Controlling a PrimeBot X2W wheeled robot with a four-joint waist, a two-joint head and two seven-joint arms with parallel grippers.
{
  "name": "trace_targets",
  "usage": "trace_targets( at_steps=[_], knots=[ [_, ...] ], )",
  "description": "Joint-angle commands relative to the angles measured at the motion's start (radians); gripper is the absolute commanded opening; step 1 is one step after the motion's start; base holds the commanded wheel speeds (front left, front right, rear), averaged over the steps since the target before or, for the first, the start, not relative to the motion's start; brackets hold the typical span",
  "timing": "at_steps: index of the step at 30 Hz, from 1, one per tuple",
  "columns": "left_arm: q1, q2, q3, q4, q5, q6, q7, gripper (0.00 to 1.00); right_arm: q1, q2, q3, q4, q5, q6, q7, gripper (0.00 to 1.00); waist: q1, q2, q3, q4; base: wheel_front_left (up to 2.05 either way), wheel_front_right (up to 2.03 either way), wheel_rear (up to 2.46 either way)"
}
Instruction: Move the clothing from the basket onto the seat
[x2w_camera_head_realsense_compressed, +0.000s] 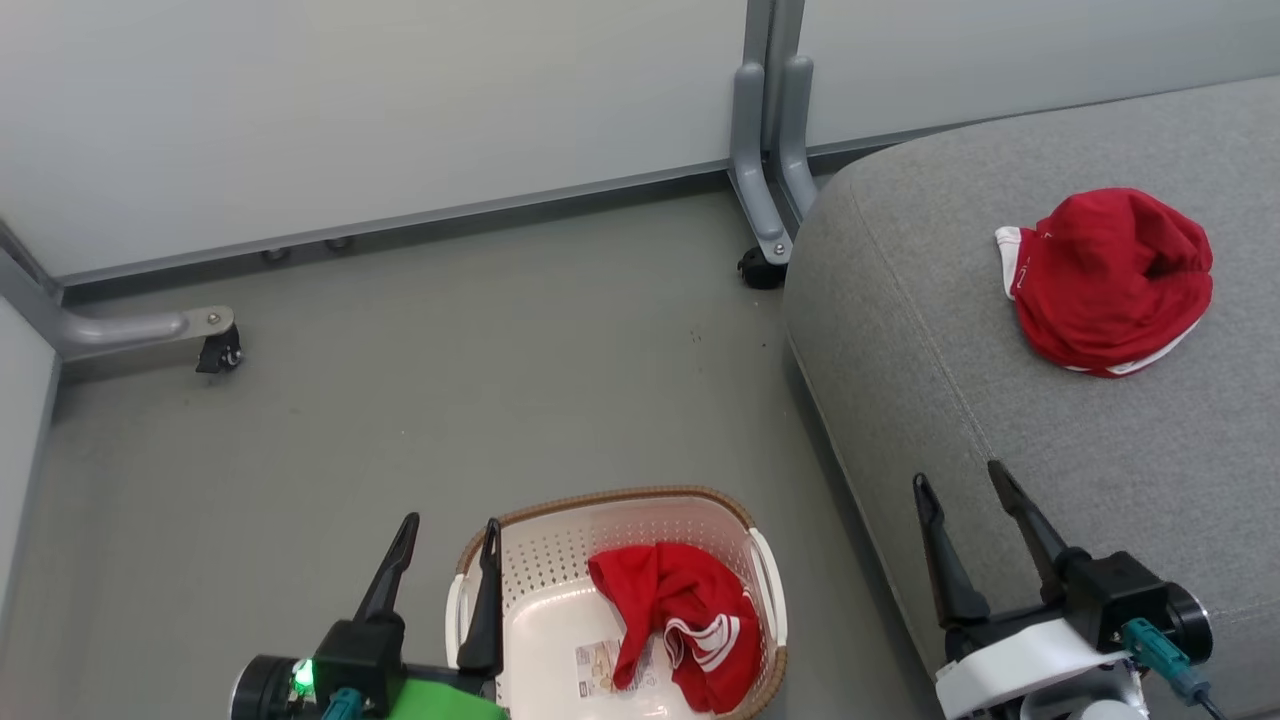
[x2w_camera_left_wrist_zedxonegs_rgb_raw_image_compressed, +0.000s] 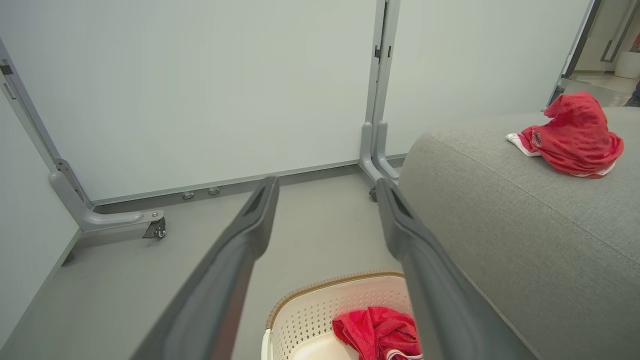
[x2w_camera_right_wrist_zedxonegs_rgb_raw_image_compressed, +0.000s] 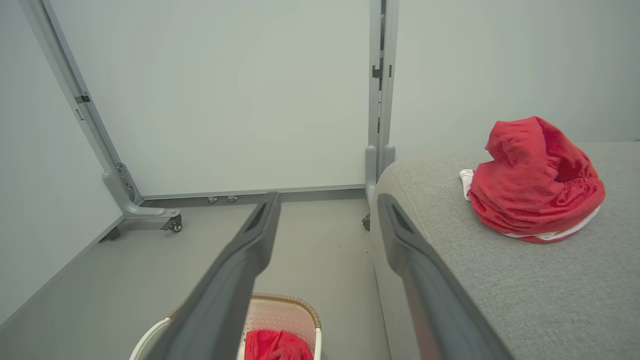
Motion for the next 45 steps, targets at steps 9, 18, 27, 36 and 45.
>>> trace_targets(
  at_steps=[9,18,27,36,45],
  knots=[
    [-0.262,0.002,-0.091,0.147,0.014,-0.08,0.001,1.0,-0.131,0.0,-0.105,-0.076,-0.017,-0.002,-0.003,1.0,0.0,0.0,0.273,-0.049,0.0,0.0,0.0],
    [-0.542,0.003,-0.238,0.388,0.044,-0.128,0.001,1.0,-0.294,-0.002,-0.175,-0.158,-0.023,-0.002,-0.003,1.0,0.0,0.0,0.516,-0.087,0.0,0.0,0.0],
    [-0.773,0.004,-0.499,0.61,-0.109,-0.129,0.001,1.0,-0.397,-0.002,-0.202,-0.244,-0.024,-0.002,-0.003,1.0,0.0,0.0,0.703,-0.093,0.0,0.0,0.0],
    [-0.974,0.003,-0.725,0.798,-0.26,-0.129,0.003,1.0,-0.445,-0.005,-0.173,-0.27,-0.03,-0.002,-0.003,1.0,0.0,0.0,0.84,-0.102,0.0,0.0,0.0],
    [-1.1,0.004,-0.895,0.937,-0.367,-0.129,0.047,1.0,-0.464,0.006,-0.154,-0.285,-0.022,-0.002,-0.003,1.0,0.0,0.0,0.919,-0.134,0.0,0.0,0.0]
  ],
)
